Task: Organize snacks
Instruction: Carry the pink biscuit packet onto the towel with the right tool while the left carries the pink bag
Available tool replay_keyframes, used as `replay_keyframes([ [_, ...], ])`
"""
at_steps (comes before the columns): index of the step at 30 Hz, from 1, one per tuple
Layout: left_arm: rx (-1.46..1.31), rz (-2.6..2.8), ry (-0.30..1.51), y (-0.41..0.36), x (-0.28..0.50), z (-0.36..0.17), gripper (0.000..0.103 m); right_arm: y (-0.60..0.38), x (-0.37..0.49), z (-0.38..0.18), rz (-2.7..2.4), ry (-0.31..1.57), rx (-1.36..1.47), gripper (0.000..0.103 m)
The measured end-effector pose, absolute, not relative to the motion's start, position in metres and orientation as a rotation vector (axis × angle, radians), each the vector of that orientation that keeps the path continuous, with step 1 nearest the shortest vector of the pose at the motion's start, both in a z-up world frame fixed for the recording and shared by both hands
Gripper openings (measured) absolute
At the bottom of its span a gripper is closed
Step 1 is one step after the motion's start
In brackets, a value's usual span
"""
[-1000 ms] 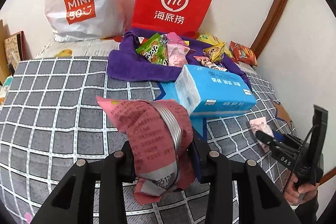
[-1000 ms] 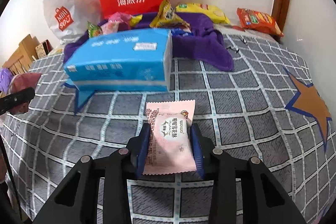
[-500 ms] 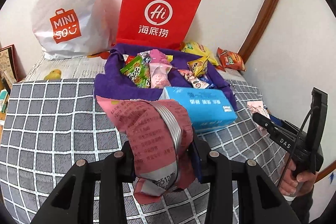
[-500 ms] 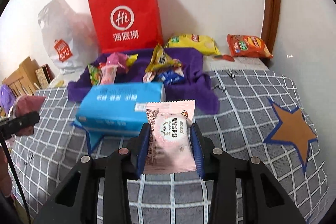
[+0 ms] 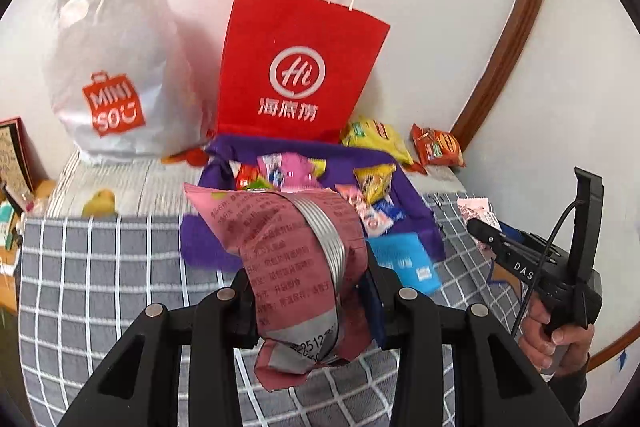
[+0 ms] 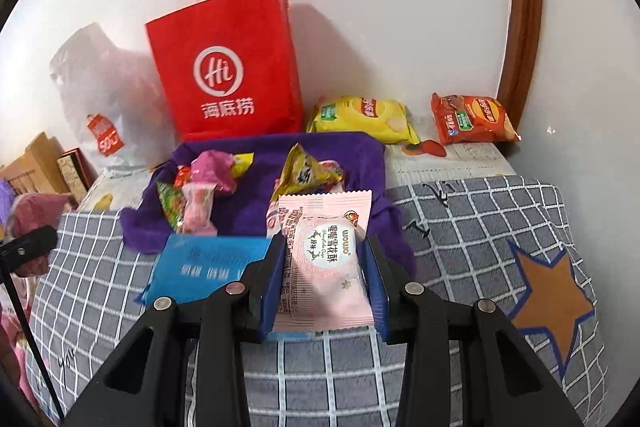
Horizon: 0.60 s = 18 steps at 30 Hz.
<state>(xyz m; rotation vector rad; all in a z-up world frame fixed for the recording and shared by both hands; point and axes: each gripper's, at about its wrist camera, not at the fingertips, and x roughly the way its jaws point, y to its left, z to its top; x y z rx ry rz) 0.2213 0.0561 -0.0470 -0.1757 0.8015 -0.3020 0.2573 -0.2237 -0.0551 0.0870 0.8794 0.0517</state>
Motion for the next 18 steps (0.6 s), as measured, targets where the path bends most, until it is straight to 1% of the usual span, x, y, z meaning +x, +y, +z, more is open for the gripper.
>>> replay_keyframes([
  [13,-0.155,-0.259,0.776,0.050,0.275,-0.029,0.037,-0.227,0.319,-0.042,0.061,0.864,0.104,0.038],
  [18,-0.155,-0.250,0.782,0.046,0.297,-0.030,0.037,-0.224,0.341,-0.038,0.087,0.849,0.105,0.038],
])
